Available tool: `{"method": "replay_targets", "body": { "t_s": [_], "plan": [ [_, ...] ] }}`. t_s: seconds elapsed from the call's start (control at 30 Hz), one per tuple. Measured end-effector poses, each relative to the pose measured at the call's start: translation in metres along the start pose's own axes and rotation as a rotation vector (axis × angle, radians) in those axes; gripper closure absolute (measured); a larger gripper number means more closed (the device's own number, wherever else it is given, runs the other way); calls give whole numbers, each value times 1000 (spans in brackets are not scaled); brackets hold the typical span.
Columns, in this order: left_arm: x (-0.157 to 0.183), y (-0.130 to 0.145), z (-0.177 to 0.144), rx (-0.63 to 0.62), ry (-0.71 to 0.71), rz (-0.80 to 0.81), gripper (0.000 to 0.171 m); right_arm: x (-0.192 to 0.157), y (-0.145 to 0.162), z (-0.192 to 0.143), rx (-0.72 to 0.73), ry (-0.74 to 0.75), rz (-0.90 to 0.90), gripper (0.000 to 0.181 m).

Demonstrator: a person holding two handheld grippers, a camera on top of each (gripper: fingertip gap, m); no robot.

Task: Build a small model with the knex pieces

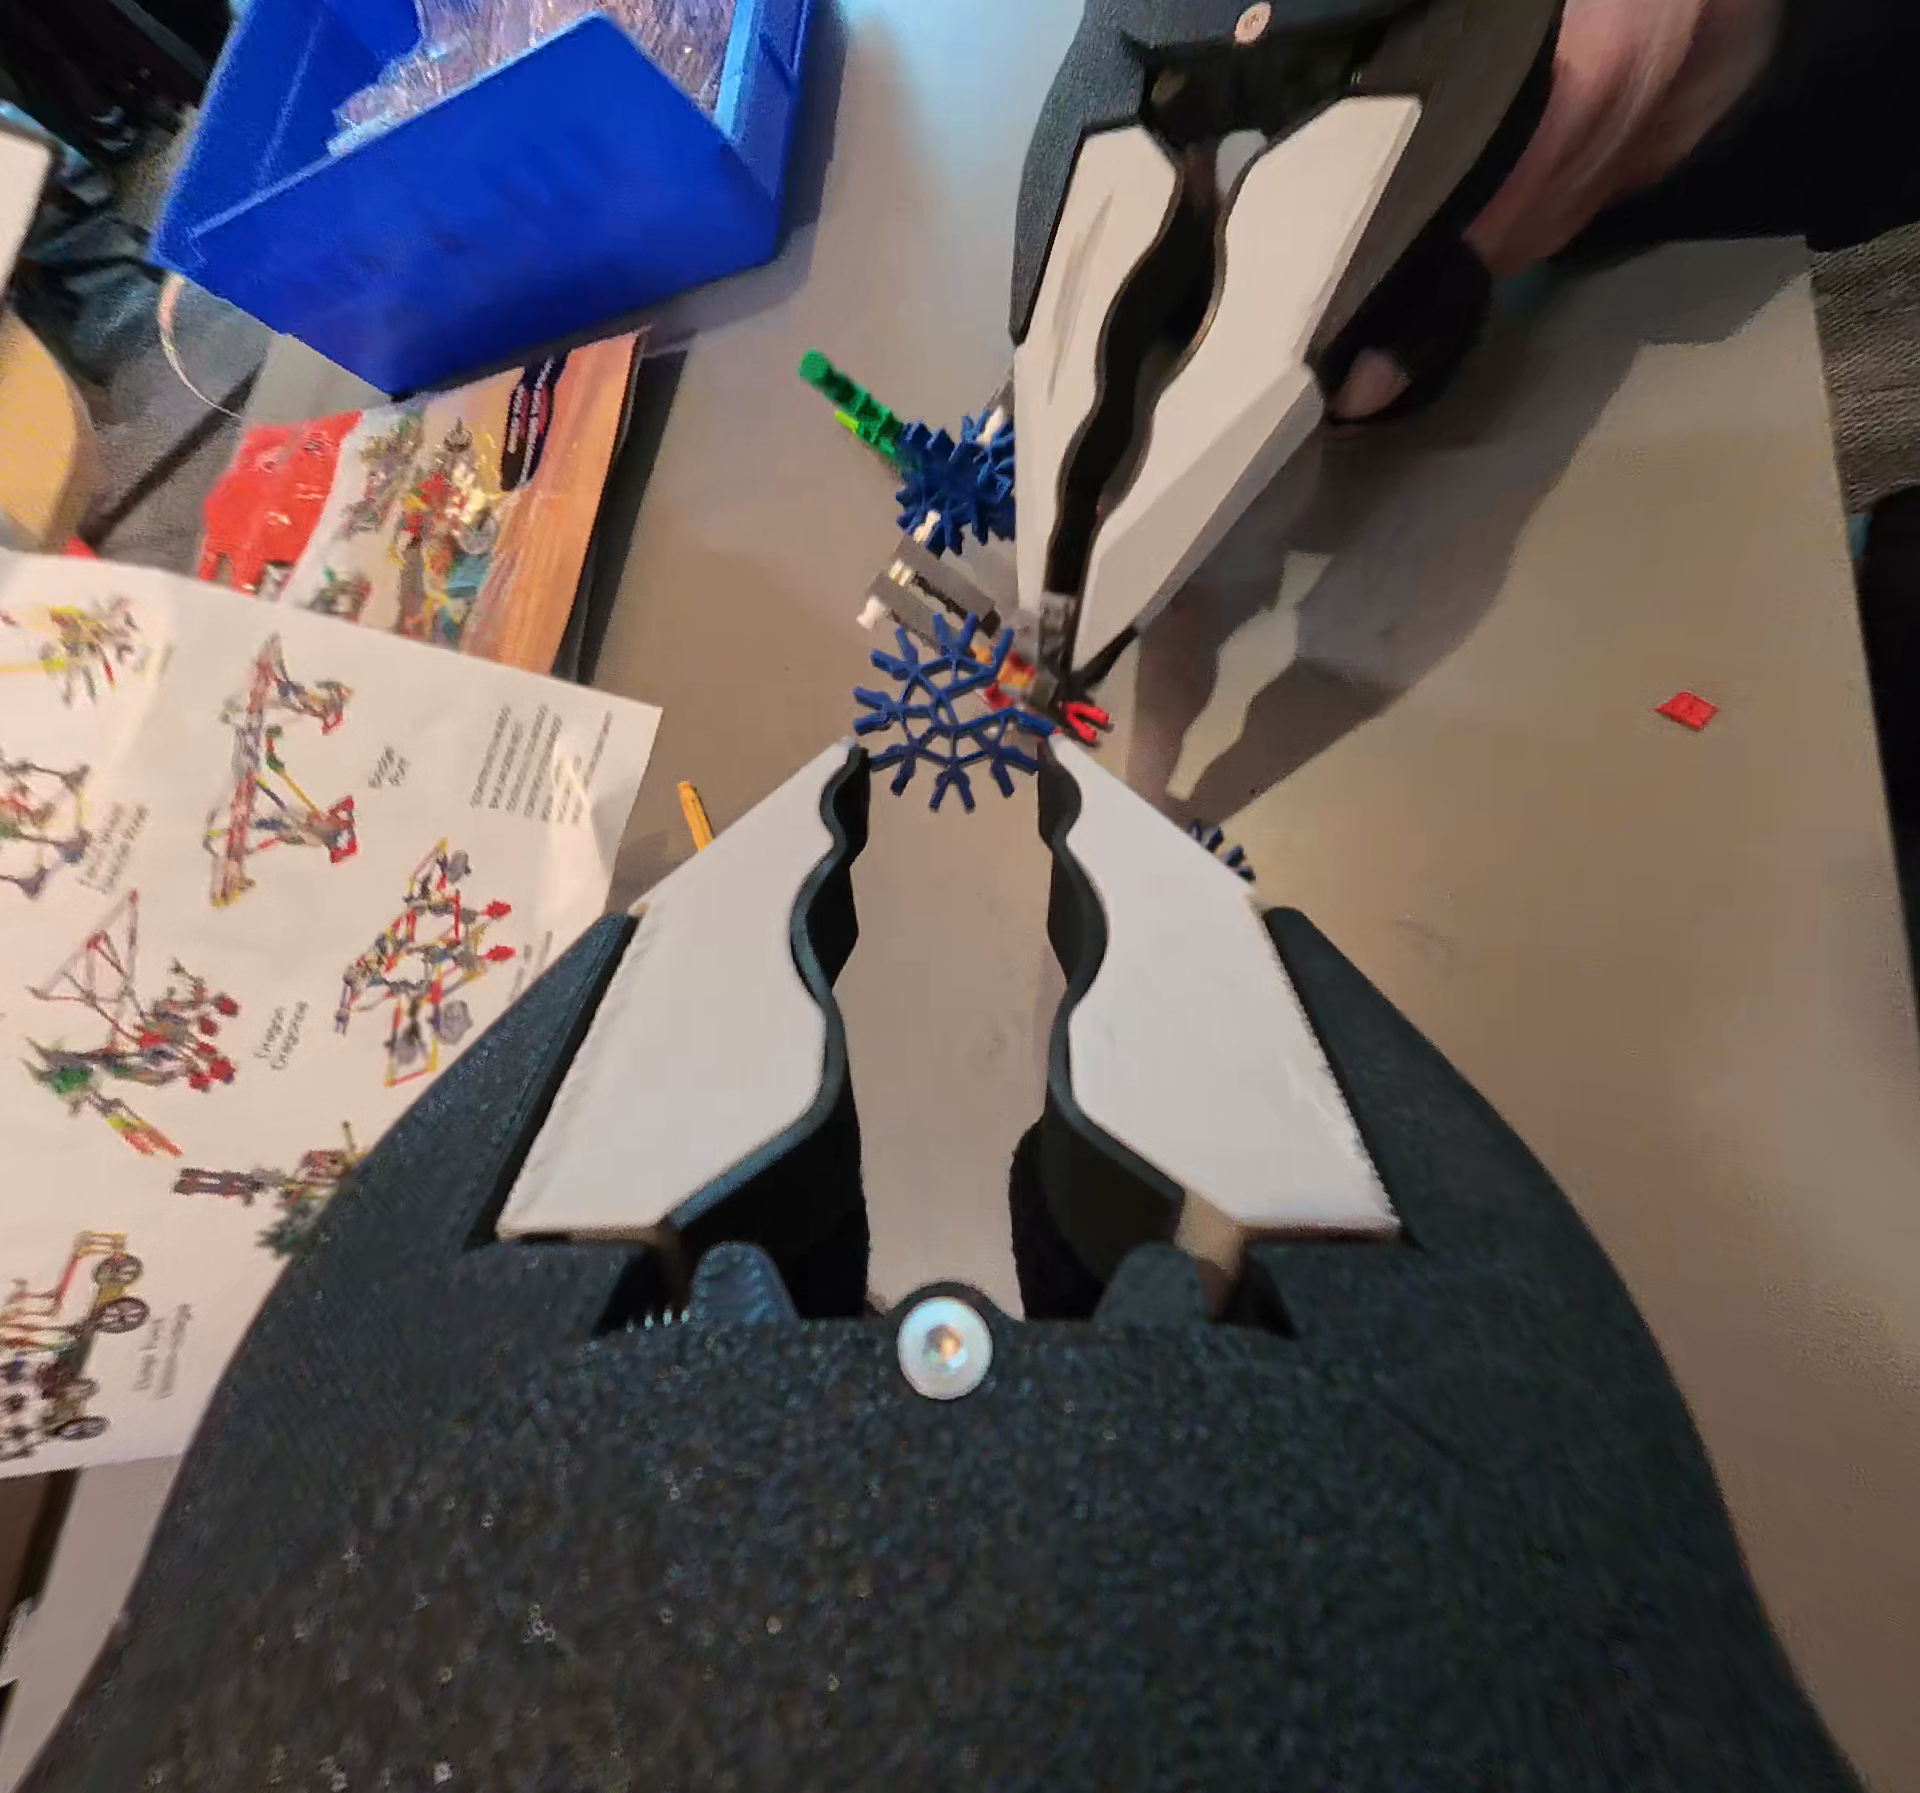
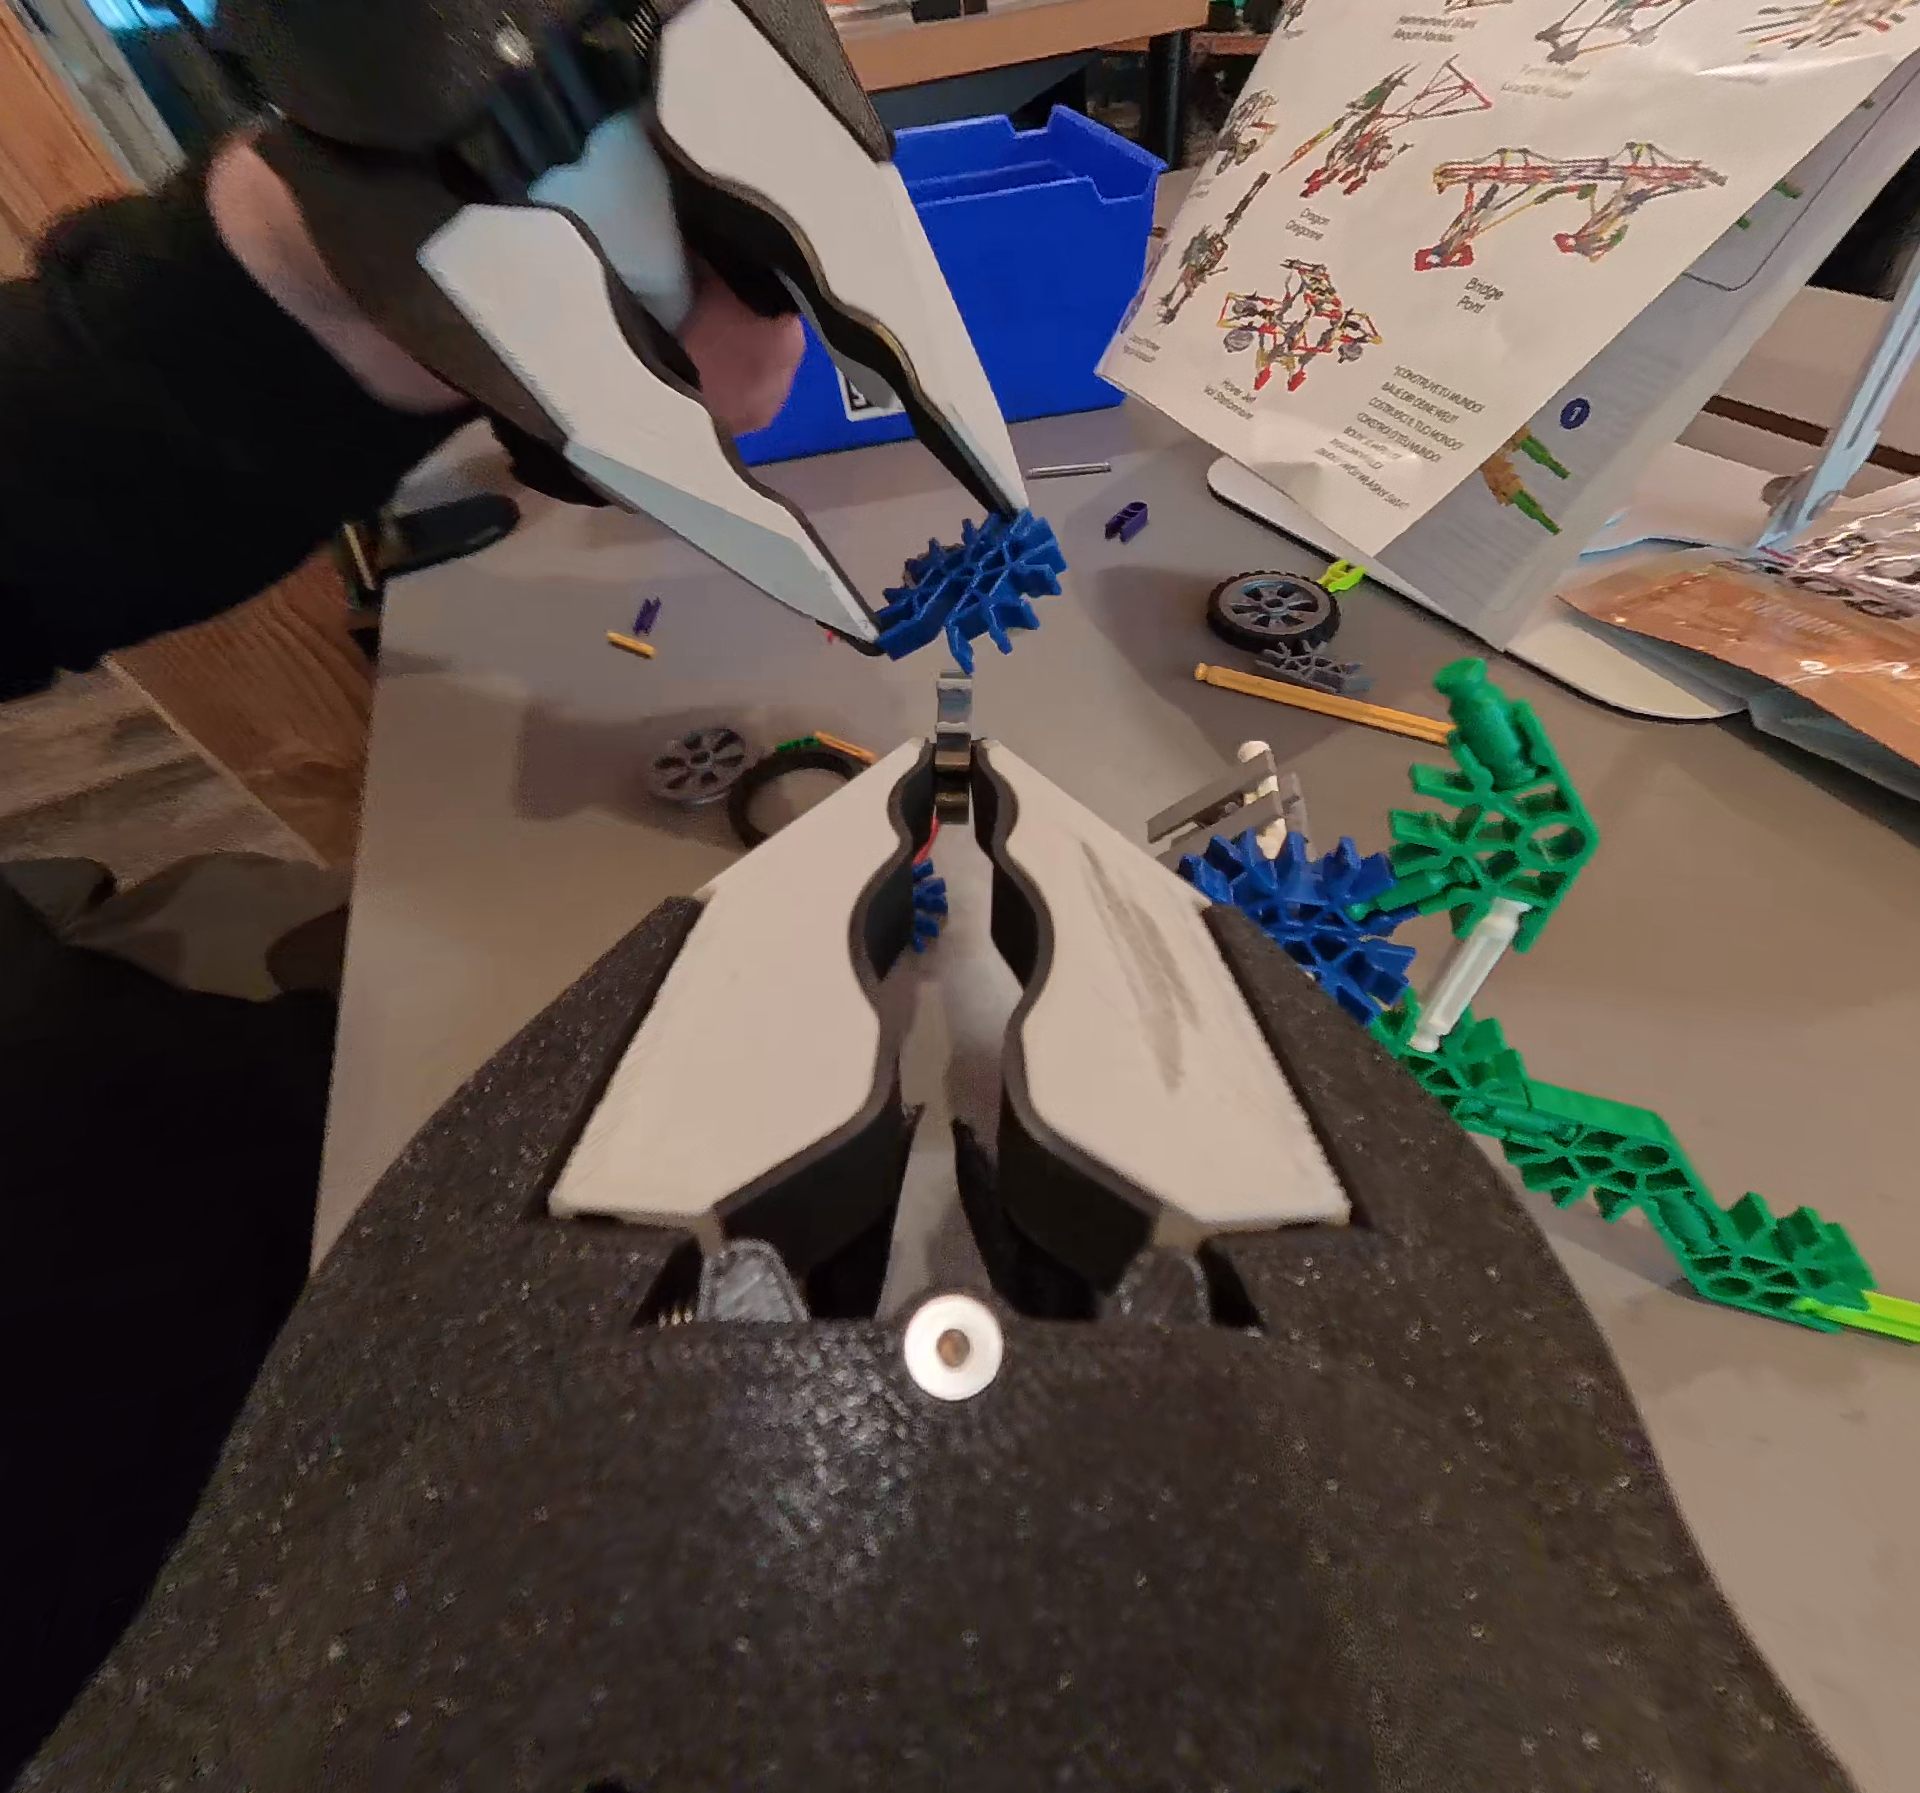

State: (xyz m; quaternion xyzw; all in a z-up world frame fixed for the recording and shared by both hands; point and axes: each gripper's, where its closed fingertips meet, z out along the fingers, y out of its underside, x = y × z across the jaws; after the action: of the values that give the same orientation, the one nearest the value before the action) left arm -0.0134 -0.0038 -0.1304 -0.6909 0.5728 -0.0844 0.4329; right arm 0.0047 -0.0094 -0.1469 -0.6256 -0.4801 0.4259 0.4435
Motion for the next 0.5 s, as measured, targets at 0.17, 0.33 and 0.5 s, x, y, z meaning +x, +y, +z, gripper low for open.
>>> {"method": "replay_targets", "body": {
  "t_s": [0.17,0.33,0.5],
  "plan": [
    [-1,5,9,-141,-131,137,140,3,2,2,-18,61,-69,176],
    [1,6,12,-204,-187,193,140,7,6,4,-47,124,-133,176],
    [2,7,13,-249,-240,215,140,9,8,5,-71,175,-192,176]
  ]
}}
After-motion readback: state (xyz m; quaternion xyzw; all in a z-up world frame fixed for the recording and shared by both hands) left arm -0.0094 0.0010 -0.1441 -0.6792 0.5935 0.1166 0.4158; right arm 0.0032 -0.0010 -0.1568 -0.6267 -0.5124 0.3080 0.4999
